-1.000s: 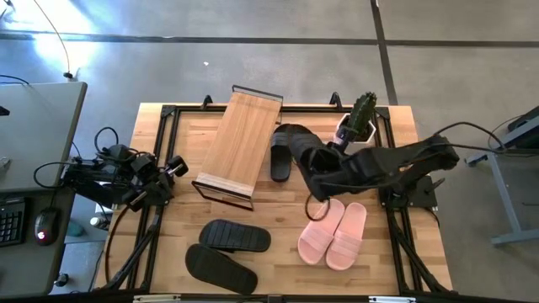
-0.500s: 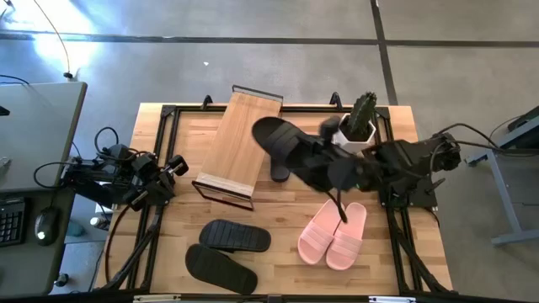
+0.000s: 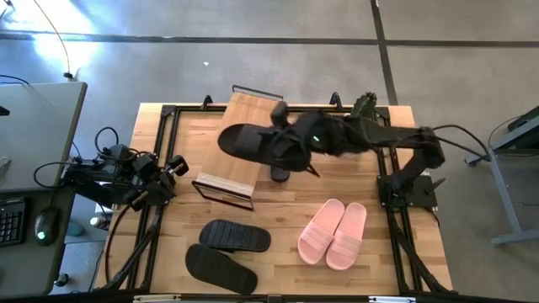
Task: Pick and place slides into the shelf
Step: Put the black slides on the shelf
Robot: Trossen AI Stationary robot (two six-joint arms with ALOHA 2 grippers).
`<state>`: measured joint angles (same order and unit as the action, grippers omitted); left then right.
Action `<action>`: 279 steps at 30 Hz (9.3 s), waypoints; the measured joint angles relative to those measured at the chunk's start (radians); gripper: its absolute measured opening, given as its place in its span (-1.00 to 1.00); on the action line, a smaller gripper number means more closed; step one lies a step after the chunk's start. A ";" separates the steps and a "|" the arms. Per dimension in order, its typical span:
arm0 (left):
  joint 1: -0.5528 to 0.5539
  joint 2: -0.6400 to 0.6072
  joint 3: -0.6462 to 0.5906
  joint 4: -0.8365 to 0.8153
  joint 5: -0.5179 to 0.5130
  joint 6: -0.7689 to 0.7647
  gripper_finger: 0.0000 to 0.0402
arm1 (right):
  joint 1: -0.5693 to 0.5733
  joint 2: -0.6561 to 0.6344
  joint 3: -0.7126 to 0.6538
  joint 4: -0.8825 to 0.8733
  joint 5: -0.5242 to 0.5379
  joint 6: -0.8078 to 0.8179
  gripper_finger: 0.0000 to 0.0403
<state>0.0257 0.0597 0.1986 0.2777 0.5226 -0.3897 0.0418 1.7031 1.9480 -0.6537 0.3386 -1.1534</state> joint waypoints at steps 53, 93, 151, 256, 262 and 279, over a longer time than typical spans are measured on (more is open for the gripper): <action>0.000 0.000 0.000 -0.197 -0.096 0.124 -1.00 | -0.370 0.378 -0.001 0.226 -0.368 -0.190 -1.00; 0.000 0.000 0.000 -0.199 -0.141 0.124 -1.00 | -0.395 0.376 0.001 0.096 -0.387 -0.075 -0.41; 0.000 0.000 0.000 -0.199 -0.148 0.123 -1.00 | 0.196 -0.181 -1.136 0.340 0.699 1.612 -0.41; 0.000 0.000 0.000 -0.225 -0.177 0.122 -1.00 | 0.014 -0.581 -0.680 0.384 -0.390 0.585 -1.00; 0.000 0.000 0.000 -0.223 -0.188 0.122 -1.00 | -0.166 -0.301 -0.419 0.276 -0.584 0.449 -1.00; 0.000 0.000 0.000 -0.228 -0.196 0.123 -1.00 | -0.214 0.226 0.002 0.059 -0.646 0.110 -1.00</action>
<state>0.0261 0.0593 0.1989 0.0499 0.3267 -0.2665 -0.1722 1.9288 1.9497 -0.5945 -0.3076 -1.0436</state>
